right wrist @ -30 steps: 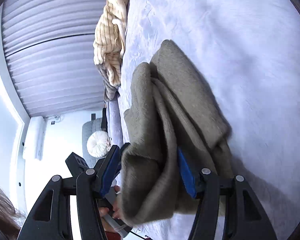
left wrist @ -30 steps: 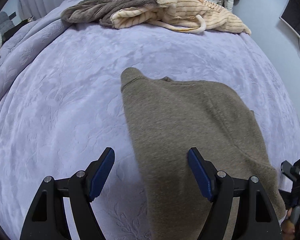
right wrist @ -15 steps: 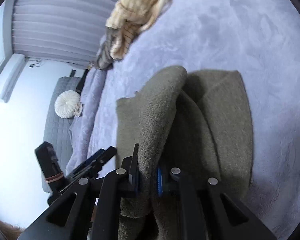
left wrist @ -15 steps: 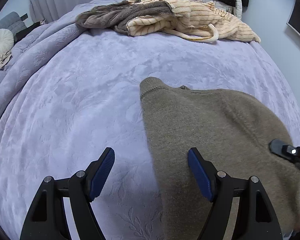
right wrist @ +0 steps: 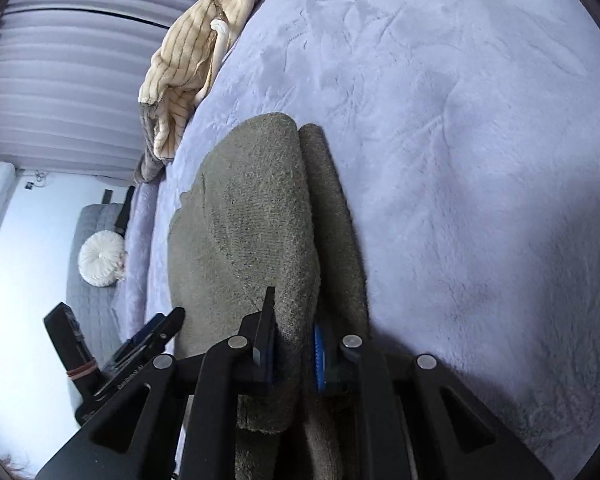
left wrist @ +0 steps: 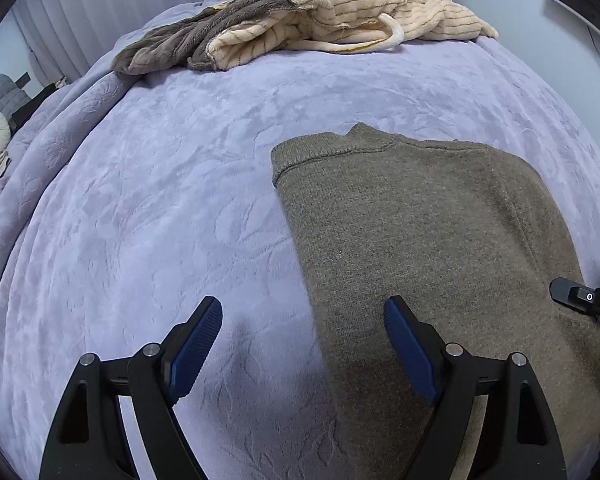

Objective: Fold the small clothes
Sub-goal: 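Lower the held sweater part onto the stack and open the right gripper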

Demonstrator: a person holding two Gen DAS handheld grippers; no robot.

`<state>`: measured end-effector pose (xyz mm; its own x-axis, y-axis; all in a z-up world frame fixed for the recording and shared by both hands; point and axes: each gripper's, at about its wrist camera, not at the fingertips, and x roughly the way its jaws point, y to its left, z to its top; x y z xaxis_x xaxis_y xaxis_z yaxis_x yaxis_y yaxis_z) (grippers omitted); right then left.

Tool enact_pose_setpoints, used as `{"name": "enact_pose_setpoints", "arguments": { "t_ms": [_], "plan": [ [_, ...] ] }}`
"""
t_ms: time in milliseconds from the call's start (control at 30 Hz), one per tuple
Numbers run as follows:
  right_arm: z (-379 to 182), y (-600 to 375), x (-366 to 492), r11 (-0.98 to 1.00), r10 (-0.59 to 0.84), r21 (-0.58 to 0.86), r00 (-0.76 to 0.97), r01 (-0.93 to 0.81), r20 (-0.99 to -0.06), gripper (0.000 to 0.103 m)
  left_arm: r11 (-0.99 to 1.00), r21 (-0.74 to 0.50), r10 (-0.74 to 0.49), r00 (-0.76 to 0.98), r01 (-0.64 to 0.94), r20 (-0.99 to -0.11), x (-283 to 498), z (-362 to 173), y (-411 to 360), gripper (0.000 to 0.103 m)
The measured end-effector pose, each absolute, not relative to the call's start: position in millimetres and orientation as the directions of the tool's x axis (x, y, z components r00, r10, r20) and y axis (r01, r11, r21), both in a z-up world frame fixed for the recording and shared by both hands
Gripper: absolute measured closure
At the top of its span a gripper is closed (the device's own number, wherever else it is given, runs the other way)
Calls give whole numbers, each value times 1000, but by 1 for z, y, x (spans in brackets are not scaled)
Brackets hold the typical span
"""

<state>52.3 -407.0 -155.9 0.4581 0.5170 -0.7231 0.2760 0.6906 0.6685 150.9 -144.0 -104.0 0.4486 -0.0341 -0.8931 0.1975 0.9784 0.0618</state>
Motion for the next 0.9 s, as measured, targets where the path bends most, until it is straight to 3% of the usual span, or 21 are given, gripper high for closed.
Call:
{"name": "enact_pose_setpoints", "arguments": {
  "t_ms": [133,200,500,700,800,900],
  "plan": [
    [-134,-407,48,788,413,548,418,281,-809,82,981,55,-33,436,187,-899,145,-95,-135,19],
    [-119,-410,39,816,372,505,412,283,-832,75,982,46,-37,428,182,-903,139,-90,-128,19],
    [-76,-405,-11,792,427,568,463,223,-777,75,975,-17,-101,373,220,-922,108,-79,-123,19],
    [-56,-370,-26,826,470,557,437,90,-767,75,957,-173,-234,268,233,-934,85,-79,-132,19],
    [-60,-352,-25,853,467,520,389,38,-794,80,942,-215,-275,226,259,-934,73,-86,-148,19],
    [-85,-352,-21,886,403,454,322,97,-857,84,938,-238,-286,173,250,-943,62,-108,-156,19]
  ]
}}
